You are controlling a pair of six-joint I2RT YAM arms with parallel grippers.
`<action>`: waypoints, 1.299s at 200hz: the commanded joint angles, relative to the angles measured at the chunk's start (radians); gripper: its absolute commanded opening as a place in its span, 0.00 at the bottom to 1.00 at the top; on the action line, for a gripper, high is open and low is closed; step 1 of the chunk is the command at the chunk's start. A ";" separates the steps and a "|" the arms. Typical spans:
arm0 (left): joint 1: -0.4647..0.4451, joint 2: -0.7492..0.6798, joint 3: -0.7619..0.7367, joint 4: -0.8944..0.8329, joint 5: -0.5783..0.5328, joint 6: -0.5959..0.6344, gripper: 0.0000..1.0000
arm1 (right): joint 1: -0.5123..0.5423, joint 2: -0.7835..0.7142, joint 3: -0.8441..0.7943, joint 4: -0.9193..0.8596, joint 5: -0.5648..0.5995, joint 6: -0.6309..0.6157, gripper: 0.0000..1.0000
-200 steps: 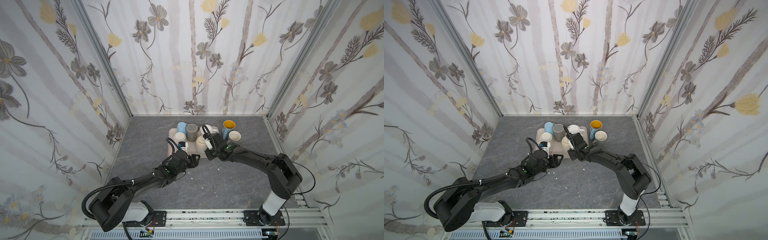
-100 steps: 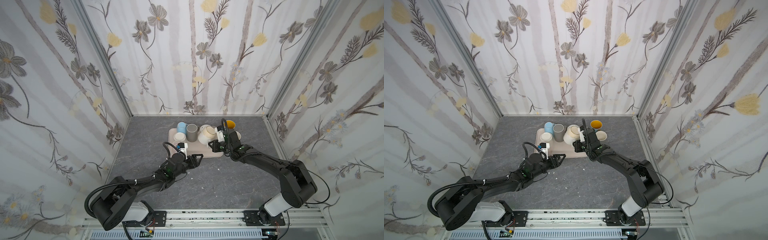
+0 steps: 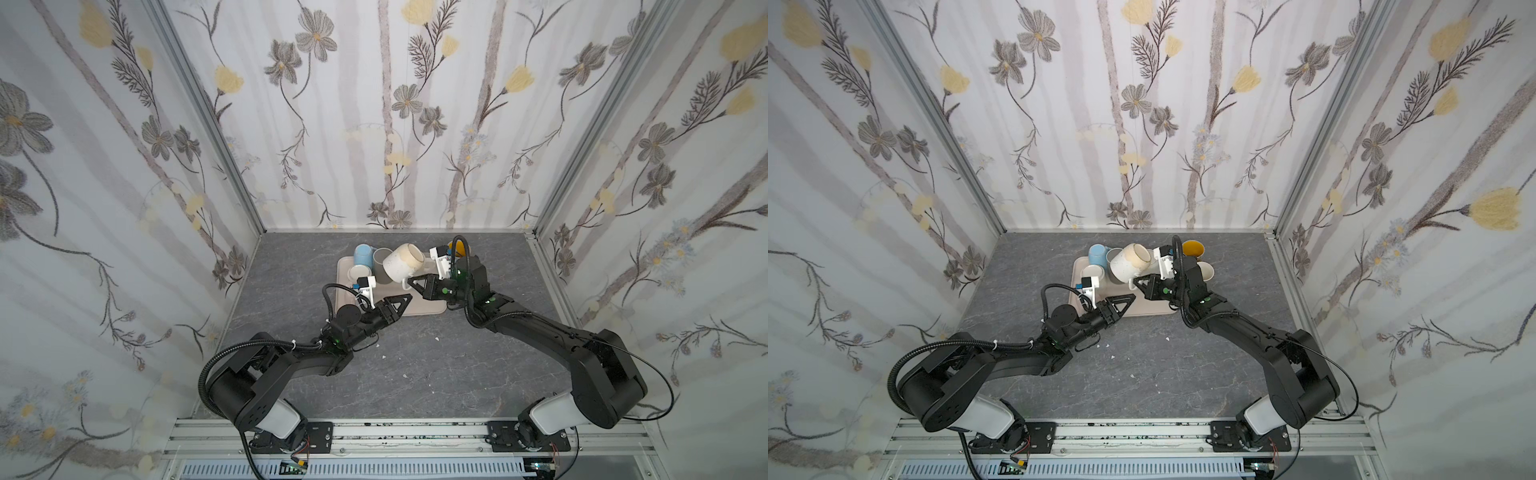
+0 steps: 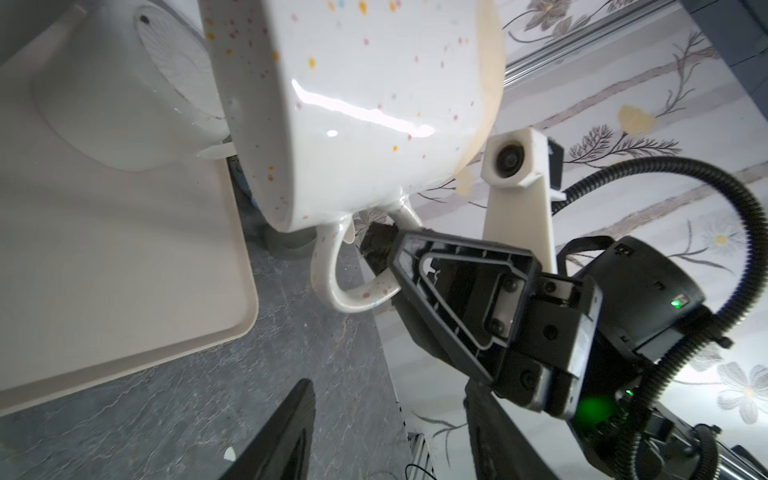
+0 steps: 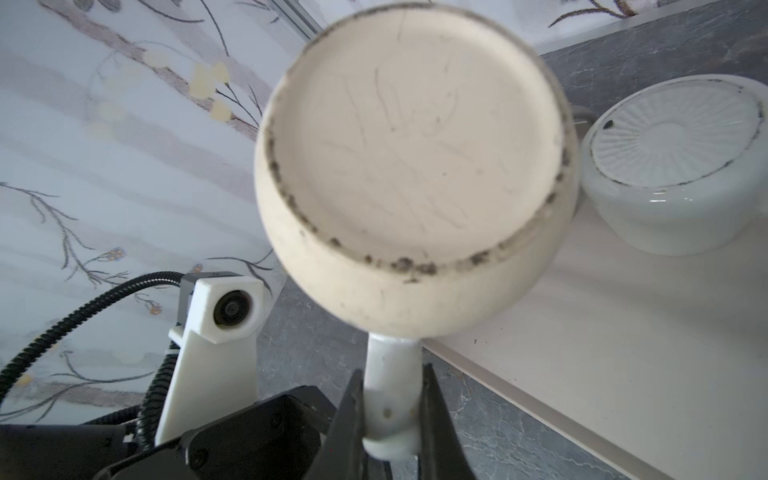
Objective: Turn the mug right side up
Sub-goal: 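Lift the cream mug off the tray with the right gripper toward the left gripper, then grasp the cream mug rim with the left gripper while the right gripper holds it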
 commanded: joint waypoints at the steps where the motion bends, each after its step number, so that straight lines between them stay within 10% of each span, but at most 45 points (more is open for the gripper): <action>1: 0.018 0.028 -0.032 0.259 0.009 -0.090 0.56 | -0.012 -0.013 -0.018 0.266 -0.098 0.130 0.00; 48: 0.049 0.171 -0.033 0.576 0.021 -0.247 0.45 | -0.019 0.016 -0.032 0.481 -0.176 0.297 0.00; 196: 0.095 0.178 0.066 0.575 0.053 -0.262 0.43 | -0.013 0.058 -0.083 0.636 -0.237 0.379 0.00; 260: 0.094 0.182 0.096 0.576 0.056 -0.275 0.20 | -0.014 0.058 -0.102 0.712 -0.245 0.437 0.00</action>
